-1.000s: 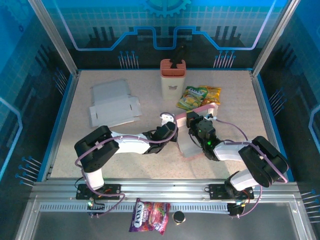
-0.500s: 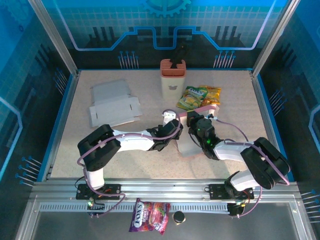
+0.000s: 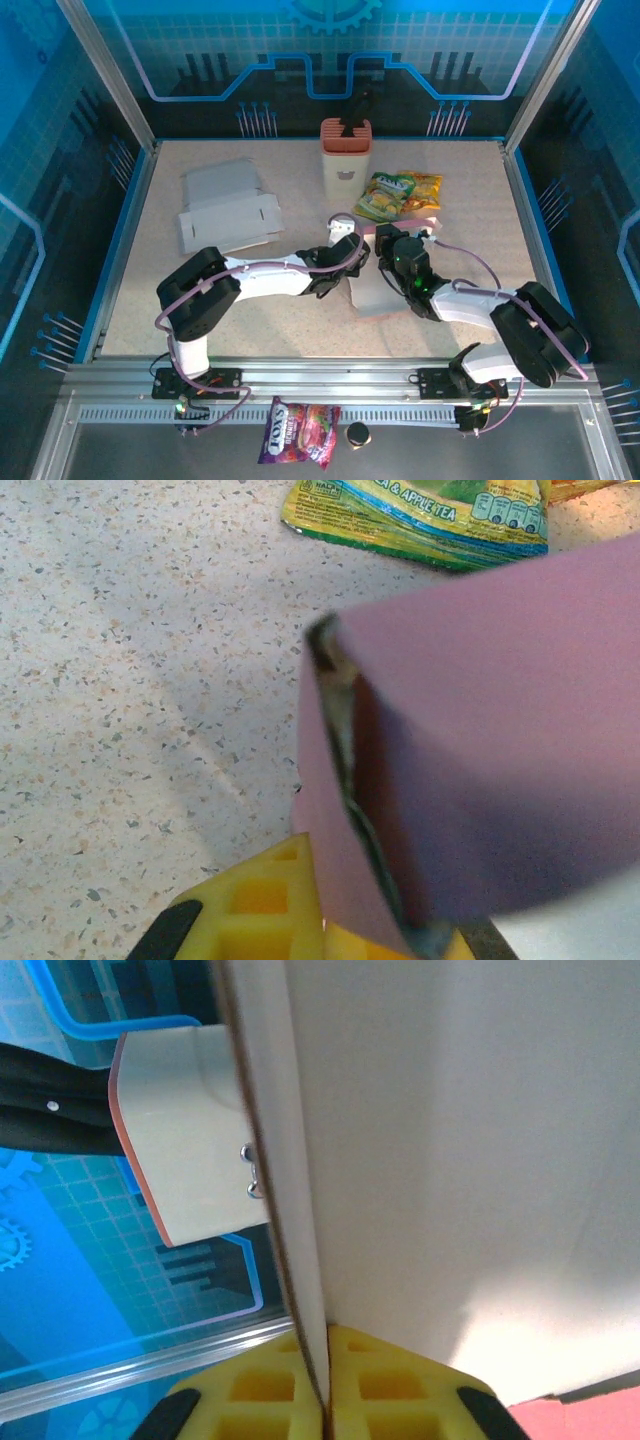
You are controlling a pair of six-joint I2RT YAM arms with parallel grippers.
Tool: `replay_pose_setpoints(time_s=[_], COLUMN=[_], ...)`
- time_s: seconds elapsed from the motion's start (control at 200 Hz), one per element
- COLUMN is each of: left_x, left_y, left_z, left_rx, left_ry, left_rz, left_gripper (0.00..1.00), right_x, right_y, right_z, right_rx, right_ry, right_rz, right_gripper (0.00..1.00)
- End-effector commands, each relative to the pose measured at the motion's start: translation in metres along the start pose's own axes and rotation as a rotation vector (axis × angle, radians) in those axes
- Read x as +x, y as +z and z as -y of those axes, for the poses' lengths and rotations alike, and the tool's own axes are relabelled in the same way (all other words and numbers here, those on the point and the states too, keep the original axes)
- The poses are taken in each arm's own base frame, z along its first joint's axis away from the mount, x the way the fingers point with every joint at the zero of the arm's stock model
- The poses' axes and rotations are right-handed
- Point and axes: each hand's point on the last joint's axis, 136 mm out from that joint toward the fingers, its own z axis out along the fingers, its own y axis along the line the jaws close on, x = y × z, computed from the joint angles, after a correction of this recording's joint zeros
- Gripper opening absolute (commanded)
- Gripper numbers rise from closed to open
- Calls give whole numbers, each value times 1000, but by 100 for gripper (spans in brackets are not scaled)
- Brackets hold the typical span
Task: Fold the paper box
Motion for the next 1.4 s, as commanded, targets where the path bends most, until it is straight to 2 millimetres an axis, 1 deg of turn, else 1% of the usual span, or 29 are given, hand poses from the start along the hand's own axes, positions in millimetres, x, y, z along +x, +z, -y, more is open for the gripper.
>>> replay_pose_setpoints(time_s=[0.0,0.095,0.14,0.215,0.285,0.36,0.4,0.43,0.56,0.62,0.675,0.755,0.85,0.92,0.991,1.031,1.096,1.166,1.201,1.256,1.301,1.396], left_x=[-3,-7,-8,-8,-8,-8,-8,-9,-8,-7,-4,-1,1,2,5,7,10,13,13,12,10,8], left_y=[5,0,-1,-5,-7,-12,-15,-17,-28,-32,-36,-37,-35,-33,-29,-27,-22,-18,-16,-15,-15,-14], left_z=[-7,-13,-15,-19,-22,-28,-33,-37,-51,-58,-64,-78,-95,-101,-107,-109,-115,-121,-124,-127,-129,-129], left_rx=[-33,-50,-54,-55,-45,-40,-41,-41,-2,42,87,111,111,107,98,91,84,75,73,75,73,95], left_ry=[3,11,23,44,72,106,120,129,195,213,229,236,236,258,287,295,295,288,280,270,270,257], left_rz=[-14,0,-2,-3,-13,-28,-38,-45,-88,-115,-141,-166,-188,-190,-189,-188,-195,-206,-212,-218,-219,-220], left_gripper=[0,0,0,0,0,0,0,0,0,0,0,0,0,0,0,0,0,0,0,0,0,0], right_x=[21,15,10,2,-7,-16,-23,-31,-60,-71,-77,-84,-84,-83,-80,-76,-74,-75,-76,-78,-78,-75], right_y=[-7,-11,-13,-19,-26,-33,-38,-42,-64,-72,-74,-75,-70,-66,-57,-52,-47,-44,-43,-41,-40,-37], right_z=[-9,-15,-19,-30,-42,-56,-64,-63,-77,-77,-76,-67,-59,-53,-45,-40,-25,-6,5,17,23,30], right_rx=[-10,-7,2,9,13,19,21,54,137,177,189,227,240,248,226,192,191,217,239,258,267,260], right_ry=[-1,-34,-52,-95,-146,-197,-230,-256,-392,-433,-460,-482,-528,-573,-616,-648,-695,-752,-771,-788,-795,-819], right_rz=[-82,-80,-78,-75,-79,-101,-103,-104,-109,-120,-143,-182,-229,-254,-304,-344,-392,-436,-458,-483,-507,-552], right_gripper=[23,40,51,63,71,74,74,73,68,66,66,65,65,62,54,47,39,38,35,33,33,34])
